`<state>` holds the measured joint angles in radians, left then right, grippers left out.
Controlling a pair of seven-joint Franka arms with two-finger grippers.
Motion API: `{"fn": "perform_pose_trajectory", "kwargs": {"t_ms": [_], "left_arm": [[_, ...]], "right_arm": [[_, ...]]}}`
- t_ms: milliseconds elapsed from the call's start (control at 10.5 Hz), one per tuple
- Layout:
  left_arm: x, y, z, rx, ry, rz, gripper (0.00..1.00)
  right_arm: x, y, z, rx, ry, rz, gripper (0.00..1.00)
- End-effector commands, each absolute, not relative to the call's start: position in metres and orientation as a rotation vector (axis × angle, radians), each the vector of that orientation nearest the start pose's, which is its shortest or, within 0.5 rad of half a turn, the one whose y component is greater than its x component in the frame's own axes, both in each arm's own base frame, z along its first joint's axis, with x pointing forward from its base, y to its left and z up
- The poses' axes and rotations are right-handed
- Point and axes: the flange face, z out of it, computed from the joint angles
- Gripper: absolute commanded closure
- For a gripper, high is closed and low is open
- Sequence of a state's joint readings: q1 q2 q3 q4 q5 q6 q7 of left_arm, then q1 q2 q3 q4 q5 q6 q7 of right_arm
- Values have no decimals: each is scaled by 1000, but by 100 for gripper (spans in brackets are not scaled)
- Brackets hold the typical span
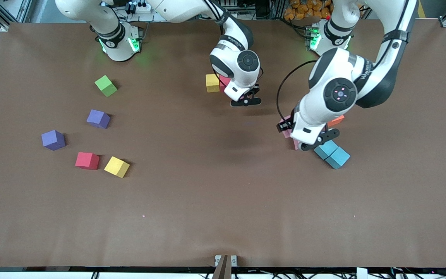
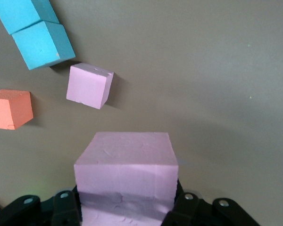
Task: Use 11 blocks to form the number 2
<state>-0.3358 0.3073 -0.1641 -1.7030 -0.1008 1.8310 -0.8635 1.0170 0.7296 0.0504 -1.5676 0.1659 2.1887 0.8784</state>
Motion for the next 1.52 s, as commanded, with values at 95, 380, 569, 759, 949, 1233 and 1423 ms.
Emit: {"fn": "perform_pose_trajectory", "kwargs": {"t_ms": [95, 380, 569, 759, 949, 1233, 1423], "left_arm": [[541, -296, 393, -3037, -603, 389, 100], [532, -296, 364, -3001, -589, 441, 100], [519, -304, 347, -3016, -563, 437, 100], [506, -312, 324, -3041, -544, 410, 100], [492, -320, 301, -3080, -527, 359, 100], [461, -346, 274, -3160, -450, 265, 100], [427, -372, 254, -3206, -316, 203, 100]], "right_arm": [[332, 610, 206, -3160, -144, 237, 0], [355, 601, 246, -3130, -90, 211, 0], [390, 570, 302, -3137, 4, 232, 0], [435, 522, 348, -3135, 141, 241, 0], [499, 452, 367, -3120, 340, 262, 0], [593, 313, 364, -3062, 705, 263, 0], [636, 220, 356, -3002, 921, 241, 0]]}}
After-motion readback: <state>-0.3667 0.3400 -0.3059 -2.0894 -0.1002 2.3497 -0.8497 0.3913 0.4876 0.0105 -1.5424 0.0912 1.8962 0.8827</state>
